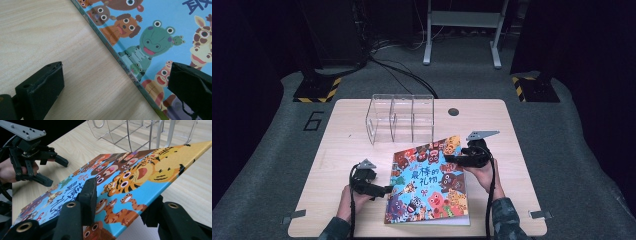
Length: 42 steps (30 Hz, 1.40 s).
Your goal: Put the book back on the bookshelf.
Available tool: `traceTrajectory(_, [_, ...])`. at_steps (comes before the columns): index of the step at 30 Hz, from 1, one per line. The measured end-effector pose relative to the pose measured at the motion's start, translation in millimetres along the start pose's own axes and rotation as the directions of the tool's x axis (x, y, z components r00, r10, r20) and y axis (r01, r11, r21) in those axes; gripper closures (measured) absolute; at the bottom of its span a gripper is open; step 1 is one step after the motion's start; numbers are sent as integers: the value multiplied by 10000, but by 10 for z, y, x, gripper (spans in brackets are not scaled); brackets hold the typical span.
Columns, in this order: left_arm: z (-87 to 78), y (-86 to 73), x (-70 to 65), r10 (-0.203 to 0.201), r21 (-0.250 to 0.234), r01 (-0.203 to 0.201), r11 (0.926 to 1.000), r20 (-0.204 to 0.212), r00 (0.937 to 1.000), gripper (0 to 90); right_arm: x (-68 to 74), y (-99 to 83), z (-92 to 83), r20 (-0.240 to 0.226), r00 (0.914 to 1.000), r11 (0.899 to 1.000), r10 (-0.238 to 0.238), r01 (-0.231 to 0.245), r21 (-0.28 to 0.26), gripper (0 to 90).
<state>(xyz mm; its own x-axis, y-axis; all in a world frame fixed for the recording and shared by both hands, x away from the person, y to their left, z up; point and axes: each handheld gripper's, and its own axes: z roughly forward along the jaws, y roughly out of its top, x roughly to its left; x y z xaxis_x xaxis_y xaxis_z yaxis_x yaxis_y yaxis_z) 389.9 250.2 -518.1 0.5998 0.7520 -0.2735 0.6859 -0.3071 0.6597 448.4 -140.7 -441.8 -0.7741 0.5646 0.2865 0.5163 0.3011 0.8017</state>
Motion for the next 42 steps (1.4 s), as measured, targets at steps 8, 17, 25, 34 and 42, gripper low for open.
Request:
traceTrajectory(8, [24, 0, -50, 437, 122, -434, 9990, -231, 9988, 4, -147, -83, 32, -138, 9803, 9779, 1971, -1956, 742, 547])
traceTrajectory(17, [68, 24, -129, 1377, 625, -1336, 9891, -657, 9883, 9, -290, -31, 189, 605, 9483, 9249, 3116, -3173, 2096, 452])
traceTrajectory(25, [76, 29, -115, 1477, 598, -1441, 9878, -611, 9871, 12, -392, 68, 297, 576, 9389, 9140, 3395, -3437, 2155, 476])
traceTrajectory(34, [76, 34, -106, 1351, 559, -1323, 9896, -507, 9895, 14, -441, 107, 254, -57, 9396, 9262, 3422, -3363, 1708, 581])
traceTrajectory(42, [47, 36, -58, 446, 232, -445, 9987, -36, 9990, 14, -330, 65, 61, -1136, 9629, 9694, 2447, -2408, 471, 677])
